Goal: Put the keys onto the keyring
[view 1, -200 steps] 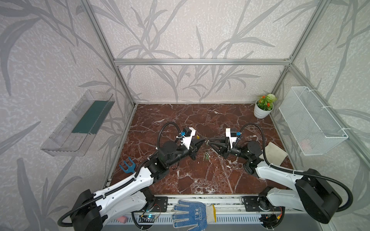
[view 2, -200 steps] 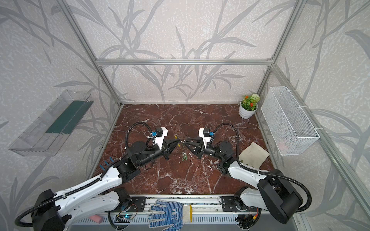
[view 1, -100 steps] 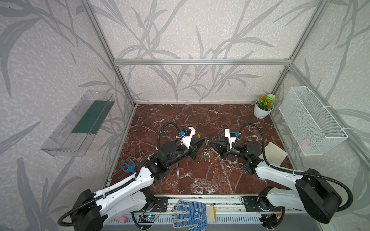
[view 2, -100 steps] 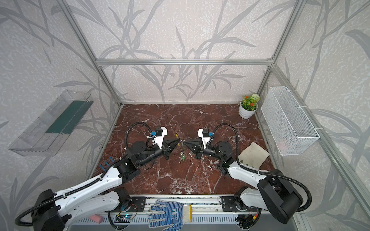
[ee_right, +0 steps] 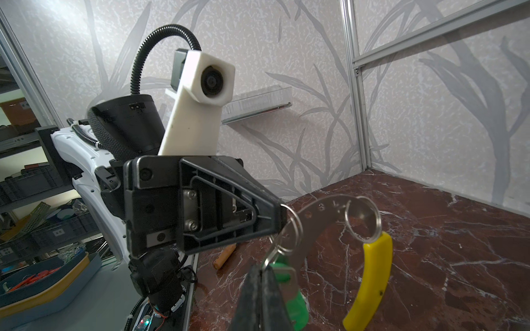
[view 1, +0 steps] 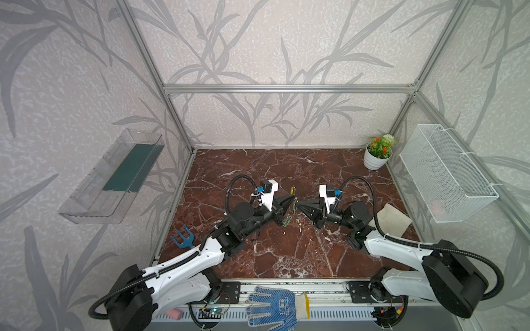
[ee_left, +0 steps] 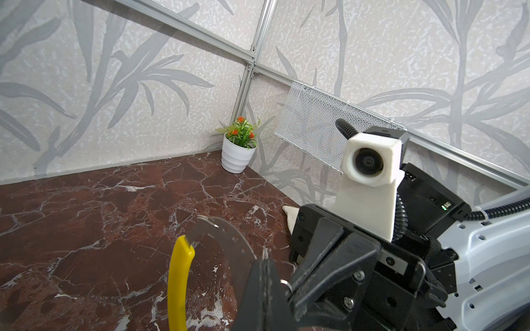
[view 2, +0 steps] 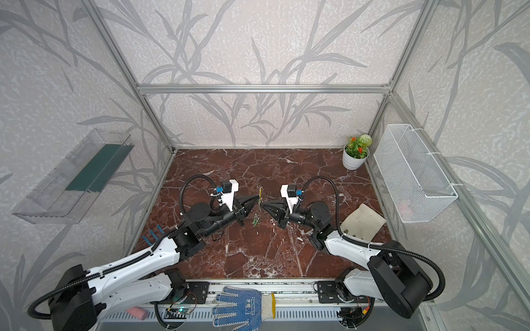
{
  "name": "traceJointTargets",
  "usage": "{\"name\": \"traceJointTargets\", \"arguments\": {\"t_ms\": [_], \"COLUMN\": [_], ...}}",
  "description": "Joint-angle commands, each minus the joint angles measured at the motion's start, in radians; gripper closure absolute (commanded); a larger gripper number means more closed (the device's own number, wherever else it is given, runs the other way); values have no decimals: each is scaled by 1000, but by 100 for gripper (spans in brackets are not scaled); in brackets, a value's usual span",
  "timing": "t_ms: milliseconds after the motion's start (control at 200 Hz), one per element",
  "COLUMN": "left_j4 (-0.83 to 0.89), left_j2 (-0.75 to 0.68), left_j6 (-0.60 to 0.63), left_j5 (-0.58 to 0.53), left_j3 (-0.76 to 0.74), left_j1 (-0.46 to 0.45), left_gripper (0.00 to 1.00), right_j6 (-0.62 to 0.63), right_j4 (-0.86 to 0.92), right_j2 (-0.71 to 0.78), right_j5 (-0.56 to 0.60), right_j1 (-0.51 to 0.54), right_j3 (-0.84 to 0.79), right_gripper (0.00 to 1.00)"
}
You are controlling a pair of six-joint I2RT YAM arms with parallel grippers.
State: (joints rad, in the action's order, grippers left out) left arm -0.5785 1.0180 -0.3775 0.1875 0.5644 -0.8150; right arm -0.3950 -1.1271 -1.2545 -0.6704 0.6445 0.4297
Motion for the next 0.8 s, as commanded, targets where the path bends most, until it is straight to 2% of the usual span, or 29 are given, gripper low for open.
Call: {"name": "traceJointTargets", "arguments": {"t_ms": [0,170,495,795], "left_j4": [-95,-84,-103,-100], "left_j2": [-20,-30,-51,-68], "left_j6": [-5,5,-8,-22], "left_j5": [-15,-30,-3,45], "left_j3": [-9,-16,-32,-35], "left_j1": [3,3,4,2], "left_gripper": [100,100,100,100], "right_j6": [26,6,-208,-343], "right_j4": [40,11,-141,-176], "right_j2": [47,84,41,-34], "right_j5": [22,69,29,-13], "right_j1": [9,-8,-41,-40], "right_j3": [0,-27,3,68], "right_gripper": [86,76,70,71]}}
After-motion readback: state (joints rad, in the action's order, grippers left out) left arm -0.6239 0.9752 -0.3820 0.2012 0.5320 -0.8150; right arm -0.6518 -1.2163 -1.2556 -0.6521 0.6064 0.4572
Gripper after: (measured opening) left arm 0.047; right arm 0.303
